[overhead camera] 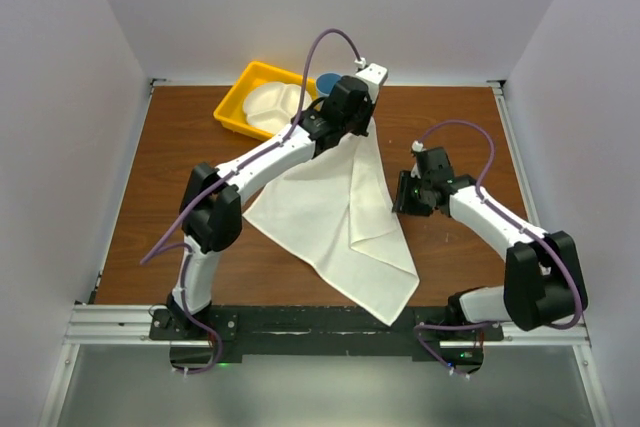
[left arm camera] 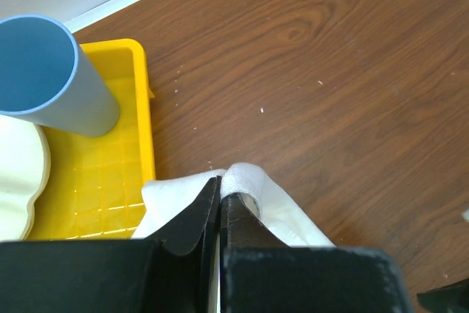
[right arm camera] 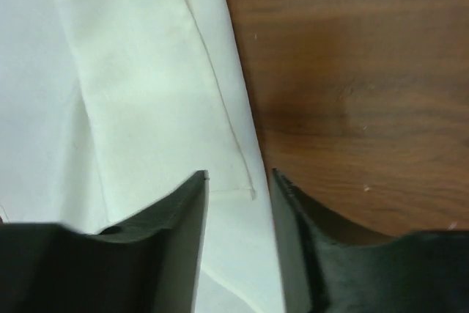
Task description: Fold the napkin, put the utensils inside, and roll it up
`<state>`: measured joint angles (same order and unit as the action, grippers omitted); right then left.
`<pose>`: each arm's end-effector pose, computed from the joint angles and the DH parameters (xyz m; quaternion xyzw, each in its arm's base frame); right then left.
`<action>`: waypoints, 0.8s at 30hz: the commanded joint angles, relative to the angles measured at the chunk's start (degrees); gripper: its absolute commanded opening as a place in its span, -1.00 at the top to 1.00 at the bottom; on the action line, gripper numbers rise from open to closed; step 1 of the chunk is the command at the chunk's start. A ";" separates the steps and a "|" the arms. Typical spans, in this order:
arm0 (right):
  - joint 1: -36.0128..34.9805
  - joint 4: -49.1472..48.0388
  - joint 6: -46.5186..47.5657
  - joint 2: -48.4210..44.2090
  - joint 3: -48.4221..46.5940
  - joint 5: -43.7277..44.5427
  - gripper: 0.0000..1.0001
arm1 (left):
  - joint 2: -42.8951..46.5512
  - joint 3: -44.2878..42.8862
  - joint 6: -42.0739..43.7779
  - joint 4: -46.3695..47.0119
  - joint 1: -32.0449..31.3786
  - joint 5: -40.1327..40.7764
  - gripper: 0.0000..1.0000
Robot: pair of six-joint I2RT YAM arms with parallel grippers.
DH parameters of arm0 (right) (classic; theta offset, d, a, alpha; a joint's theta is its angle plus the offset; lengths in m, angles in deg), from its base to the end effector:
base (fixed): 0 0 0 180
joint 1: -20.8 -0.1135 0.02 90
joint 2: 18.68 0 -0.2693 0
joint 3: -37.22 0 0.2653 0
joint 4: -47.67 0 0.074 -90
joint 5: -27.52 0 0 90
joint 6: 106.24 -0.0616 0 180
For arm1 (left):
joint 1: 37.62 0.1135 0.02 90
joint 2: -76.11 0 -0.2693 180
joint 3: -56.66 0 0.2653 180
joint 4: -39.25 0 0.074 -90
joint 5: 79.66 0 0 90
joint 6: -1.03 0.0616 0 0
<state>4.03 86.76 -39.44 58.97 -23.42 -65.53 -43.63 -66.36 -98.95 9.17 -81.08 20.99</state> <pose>0.2783 0.0873 0.1865 0.0459 0.9552 0.1235 0.2652 0.3987 -0.3622 0.3018 0.1977 0.8261 -0.1640 0.5016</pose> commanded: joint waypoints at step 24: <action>-5.72 -6.61 -1.76 8.31 2.85 2.95 0.75 | 2.94 1.93 -0.74 3.31 0.57 -3.01 1.00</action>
<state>-0.96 77.93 -41.16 67.21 -18.81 -66.76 -42.80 -64.28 -99.45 9.41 -81.00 18.48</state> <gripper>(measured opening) 0.140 0.029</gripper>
